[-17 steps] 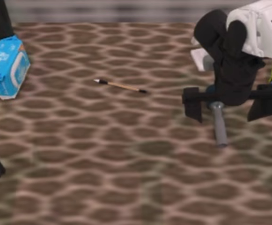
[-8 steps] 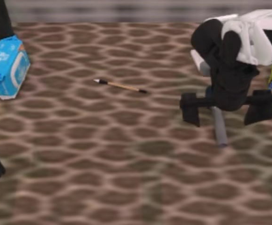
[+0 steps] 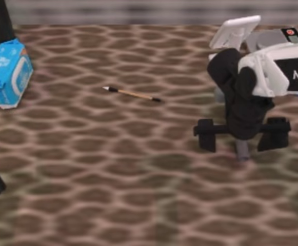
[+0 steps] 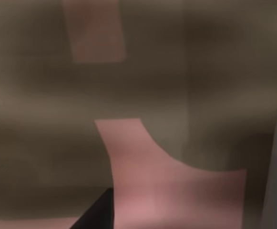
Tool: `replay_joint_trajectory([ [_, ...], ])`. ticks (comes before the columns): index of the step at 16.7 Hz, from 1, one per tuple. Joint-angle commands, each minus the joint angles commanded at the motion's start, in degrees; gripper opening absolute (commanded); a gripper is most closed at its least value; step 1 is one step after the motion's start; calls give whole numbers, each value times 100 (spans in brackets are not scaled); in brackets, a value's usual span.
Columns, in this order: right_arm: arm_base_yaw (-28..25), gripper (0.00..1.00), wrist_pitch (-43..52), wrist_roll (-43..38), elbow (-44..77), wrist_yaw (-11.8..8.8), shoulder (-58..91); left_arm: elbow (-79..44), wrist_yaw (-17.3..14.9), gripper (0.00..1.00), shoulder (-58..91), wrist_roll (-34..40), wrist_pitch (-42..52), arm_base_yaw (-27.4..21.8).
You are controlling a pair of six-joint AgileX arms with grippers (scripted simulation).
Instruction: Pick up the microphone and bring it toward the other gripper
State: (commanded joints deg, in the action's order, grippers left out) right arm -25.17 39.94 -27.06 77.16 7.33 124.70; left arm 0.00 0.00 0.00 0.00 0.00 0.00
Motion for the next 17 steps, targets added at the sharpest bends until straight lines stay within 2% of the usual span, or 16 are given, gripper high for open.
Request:
replay_joint_trajectory([
  [3, 0, 100, -1, 0, 0, 0, 1, 0, 0, 100, 0, 0, 0, 0],
  [16, 0, 2, -1, 0, 0, 0, 1, 0, 0, 100, 0, 0, 0, 0],
  [17, 0, 0, -1, 0, 0, 0, 1, 0, 0, 100, 0, 0, 0, 0],
])
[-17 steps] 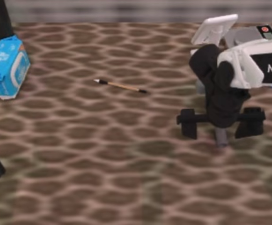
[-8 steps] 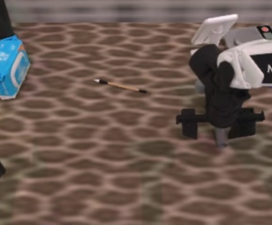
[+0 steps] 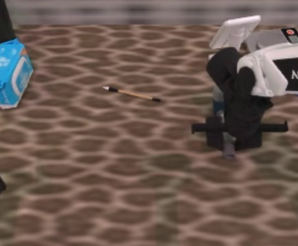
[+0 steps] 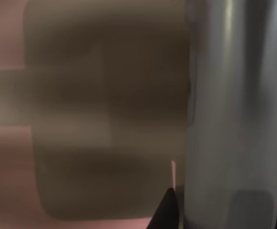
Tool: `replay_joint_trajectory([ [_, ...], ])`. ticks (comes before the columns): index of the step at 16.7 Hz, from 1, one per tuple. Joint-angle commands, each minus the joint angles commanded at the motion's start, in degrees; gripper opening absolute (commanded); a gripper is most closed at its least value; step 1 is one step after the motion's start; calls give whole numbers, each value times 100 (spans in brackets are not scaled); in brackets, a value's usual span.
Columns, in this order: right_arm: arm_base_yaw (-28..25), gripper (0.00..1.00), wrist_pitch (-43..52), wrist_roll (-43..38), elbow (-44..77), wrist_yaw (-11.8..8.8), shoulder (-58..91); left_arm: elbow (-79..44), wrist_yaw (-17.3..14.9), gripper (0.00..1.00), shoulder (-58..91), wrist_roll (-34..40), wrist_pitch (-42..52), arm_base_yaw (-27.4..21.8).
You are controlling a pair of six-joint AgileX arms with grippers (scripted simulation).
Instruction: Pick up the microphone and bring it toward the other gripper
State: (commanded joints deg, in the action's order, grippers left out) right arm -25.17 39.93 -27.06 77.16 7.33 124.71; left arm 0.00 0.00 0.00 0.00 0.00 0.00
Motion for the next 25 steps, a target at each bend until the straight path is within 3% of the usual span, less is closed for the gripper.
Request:
replay_joint_trajectory([
  [7, 0, 0, 0, 0, 0, 0, 0, 0, 0, 100, 0, 0, 0, 0],
  [8, -66, 0, 45, -151, 120, -219, -226, 0, 0, 100, 0, 0, 0, 0],
  [13, -92, 0, -548, 52, -10, -384, -317, 0, 0, 100, 0, 0, 0, 0],
  [18, -107, 0, -2506, 636, -509, -887, -670, 0, 0, 100, 0, 0, 0, 0],
  [25, -116, 0, -6419, 1756, -1605, -1825, -1479, 0, 0, 100, 0, 0, 0, 0],
])
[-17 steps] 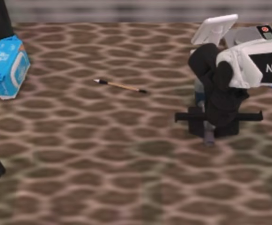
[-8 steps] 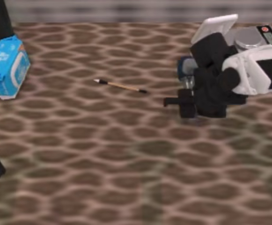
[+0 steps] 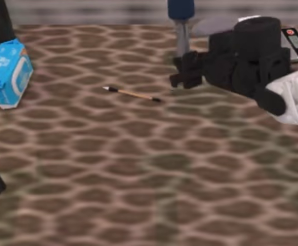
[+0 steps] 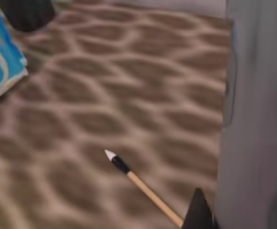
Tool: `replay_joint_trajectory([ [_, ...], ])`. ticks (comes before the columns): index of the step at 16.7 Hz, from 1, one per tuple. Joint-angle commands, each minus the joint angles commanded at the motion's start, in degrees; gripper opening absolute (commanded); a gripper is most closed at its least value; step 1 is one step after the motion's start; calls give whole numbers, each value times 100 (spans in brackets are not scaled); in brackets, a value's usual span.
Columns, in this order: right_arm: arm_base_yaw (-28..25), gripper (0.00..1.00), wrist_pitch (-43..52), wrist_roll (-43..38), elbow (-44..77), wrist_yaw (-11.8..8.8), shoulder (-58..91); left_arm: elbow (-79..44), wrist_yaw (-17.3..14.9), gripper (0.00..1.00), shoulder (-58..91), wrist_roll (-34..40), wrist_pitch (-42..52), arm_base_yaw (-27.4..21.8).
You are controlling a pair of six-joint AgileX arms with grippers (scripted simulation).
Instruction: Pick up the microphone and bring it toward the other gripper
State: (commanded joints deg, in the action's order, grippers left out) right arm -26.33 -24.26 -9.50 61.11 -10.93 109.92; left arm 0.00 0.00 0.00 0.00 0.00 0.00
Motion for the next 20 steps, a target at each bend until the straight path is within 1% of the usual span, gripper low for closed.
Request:
replay_joint_trajectory([
  [3, 4, 0, -1345, 431, -414, -349, -392, 0, 0, 100, 0, 0, 0, 0],
  [6, 11, 0, -2164, 742, -692, -593, -713, 0, 0, 100, 0, 0, 0, 0],
  [8, 17, 0, -2400, 843, -781, -670, -834, 0, 0, 100, 0, 0, 0, 0],
  [12, 18, 0, -2428, 856, -792, -680, -850, 0, 0, 100, 0, 0, 0, 0],
  [14, 8, 0, -2419, 840, -782, -656, -846, 0, 0, 100, 0, 0, 0, 0],
  [15, -54, 0, -2433, 840, -850, -593, -912, 0, 0, 100, 0, 0, 0, 0],
  [16, -154, 0, -2454, 838, -961, -491, -1017, 0, 0, 100, 0, 0, 0, 0],
  [20, -740, 0, -2566, 806, -1584, 53, -1587, 0, 0, 100, 0, 0, 0, 0],
])
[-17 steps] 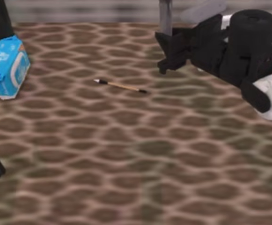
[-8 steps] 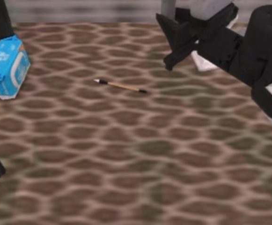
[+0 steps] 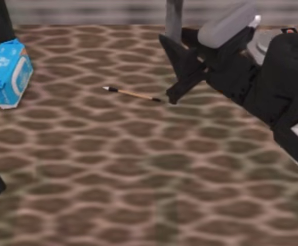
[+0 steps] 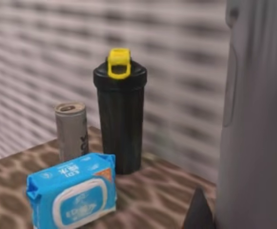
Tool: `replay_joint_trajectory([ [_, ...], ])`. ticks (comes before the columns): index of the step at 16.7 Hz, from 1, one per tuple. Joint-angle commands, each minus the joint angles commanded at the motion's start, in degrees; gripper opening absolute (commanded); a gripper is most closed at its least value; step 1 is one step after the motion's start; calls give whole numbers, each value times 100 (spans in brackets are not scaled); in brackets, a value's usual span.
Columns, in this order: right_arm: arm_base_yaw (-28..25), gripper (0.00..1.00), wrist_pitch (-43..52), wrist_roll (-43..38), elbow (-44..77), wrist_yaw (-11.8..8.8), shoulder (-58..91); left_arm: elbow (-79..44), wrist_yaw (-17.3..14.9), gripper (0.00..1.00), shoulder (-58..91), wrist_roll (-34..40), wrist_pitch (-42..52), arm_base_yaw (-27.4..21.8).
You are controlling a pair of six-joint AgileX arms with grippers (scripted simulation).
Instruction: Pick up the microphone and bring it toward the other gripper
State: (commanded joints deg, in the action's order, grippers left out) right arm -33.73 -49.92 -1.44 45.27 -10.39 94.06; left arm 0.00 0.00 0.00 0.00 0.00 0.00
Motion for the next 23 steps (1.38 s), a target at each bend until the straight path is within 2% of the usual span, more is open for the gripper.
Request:
replay_joint_trajectory([
  [2, -210, 0, -50, -13, -204, 182, -207, 0, 0, 100, 0, 0, 0, 0],
  [3, -237, 0, -58, -14, -230, 206, -234, 0, 0, 100, 0, 0, 0, 0],
  [14, -237, 0, -58, -14, -230, 206, -234, -61, -60, 100, 76, -1, -41, -43],
  [18, -237, 0, -58, -14, -230, 206, -234, -651, -595, 100, 950, -9, -436, -406],
  [23, -237, 0, -58, -14, -230, 206, -234, -1868, -1611, 100, 3100, -34, -1250, -1067],
])
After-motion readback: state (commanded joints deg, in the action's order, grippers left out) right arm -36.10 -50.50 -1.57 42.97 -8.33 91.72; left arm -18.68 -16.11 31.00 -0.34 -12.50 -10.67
